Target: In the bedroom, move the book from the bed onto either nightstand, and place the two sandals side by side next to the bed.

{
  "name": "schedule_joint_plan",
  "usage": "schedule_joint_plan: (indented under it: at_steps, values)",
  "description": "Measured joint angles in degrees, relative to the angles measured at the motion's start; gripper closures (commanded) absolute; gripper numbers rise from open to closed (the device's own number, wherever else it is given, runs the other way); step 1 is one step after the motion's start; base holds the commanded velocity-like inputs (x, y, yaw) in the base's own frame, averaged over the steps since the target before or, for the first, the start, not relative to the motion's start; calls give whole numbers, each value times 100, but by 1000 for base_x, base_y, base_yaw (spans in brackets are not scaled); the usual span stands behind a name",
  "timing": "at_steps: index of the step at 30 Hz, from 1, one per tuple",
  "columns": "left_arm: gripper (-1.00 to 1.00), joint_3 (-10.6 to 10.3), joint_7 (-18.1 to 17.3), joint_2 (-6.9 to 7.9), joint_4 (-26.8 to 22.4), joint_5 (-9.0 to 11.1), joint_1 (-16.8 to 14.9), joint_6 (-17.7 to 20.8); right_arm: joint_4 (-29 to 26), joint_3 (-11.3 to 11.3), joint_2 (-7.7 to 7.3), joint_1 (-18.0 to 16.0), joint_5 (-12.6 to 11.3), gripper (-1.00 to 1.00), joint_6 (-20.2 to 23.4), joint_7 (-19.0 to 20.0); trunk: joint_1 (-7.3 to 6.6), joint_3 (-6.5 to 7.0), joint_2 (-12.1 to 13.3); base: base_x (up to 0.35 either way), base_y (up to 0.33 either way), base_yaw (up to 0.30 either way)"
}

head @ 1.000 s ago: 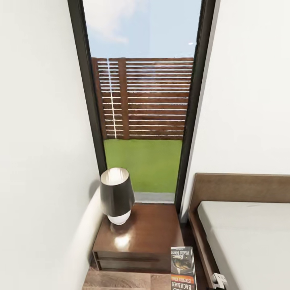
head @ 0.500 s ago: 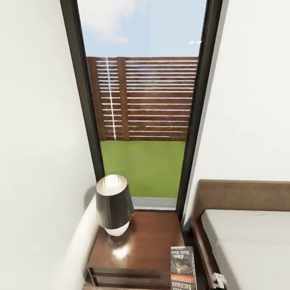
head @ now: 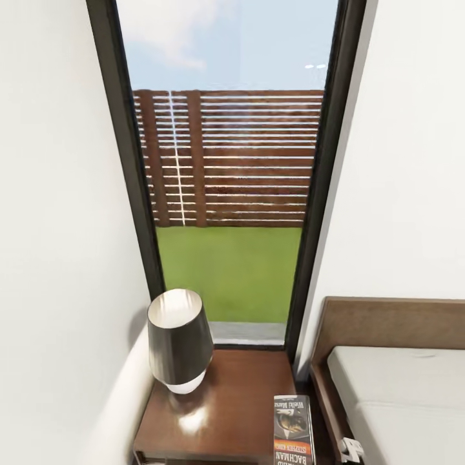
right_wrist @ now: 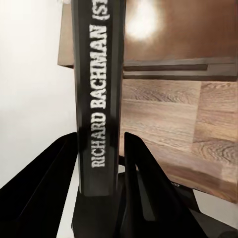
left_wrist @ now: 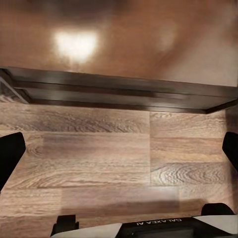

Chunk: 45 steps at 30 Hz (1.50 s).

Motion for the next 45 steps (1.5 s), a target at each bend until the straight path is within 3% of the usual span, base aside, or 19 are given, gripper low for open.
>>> schedule_joint_plan:
  at_steps: [8, 16, 17, 21, 23, 25, 27, 28, 33, 37, 42, 45]
  values:
    - [-100, -1, 0, 0, 0, 0, 0, 0, 0, 3, 0, 0, 1, 100, 0, 0, 1, 0, 0, 298, 0, 0]
    - [-100, 17, -109, 15, -19, 14, 0, -3, 0, -9, 0, 0, -3, 100, -1, 0, 3, 0, 0, 33, 0, 0]
    - [-100, 29, -256, 27, -27, 21, 0, -2, -1, -7, -1, 0, -2, 100, 0, 0, 3, 0, 1, 0, 0, 0]
    - [-100, 74, -2308, 240, -234, 77, -12, 138, -1, -7, -1, 0, -2, 100, 0, 0, 3, 0, 1, 0, 0, 0]
    - [-100, 106, -3229, 327, -449, 170, -41, 530, -1, -7, 0, 0, -2, 100, 0, 0, 3, 1, 0, 0, 0, 0]
    - [-100, 119, -3745, 360, -733, 280, -60, 984, 0, -6, 0, 0, -2, 100, 0, 0, 3, 1, 0, 0, 0, 0]
    - [-100, 126, -4112, 377, -1343, 437, -77, 1634, 0, -6, 0, 0, -2, 100, 0, 0, 3, 1, 0, 0, 0, 0]
    - [-100, 128, -4240, 372, -1832, 546, -84, 2135, 0, -5, 1, 0, -2, 100, 0, 0, 3, 2, 1, 0, 0, 0]
    - [-100, 124, -4384, 303, -3229, 809, -101, 3463, -1, -6, 1, 0, -2, 100, 0, 0, 3, 1, 0, 0, 0, 0]
    - [-100, 108, -4420, 145, -4027, 1137, -106, 4115, -1, -7, 1, 0, -2, 100, 0, 0, 3, 1, 0, 0, 0, 0]
    - [-100, 73, -4464, 50, -4529, 1518, -107, 4559, -2, -12, 5, 0, -2, 100, 1, -4, 3, 0, 0, 0, 0, 0]
    - [-100, 64, -4685, 35, -4576, 1601, -107, 4613, -23, -20, 23, 0, -2, 100, 63, 23, 3, 0, 1, 0, 0, 0]
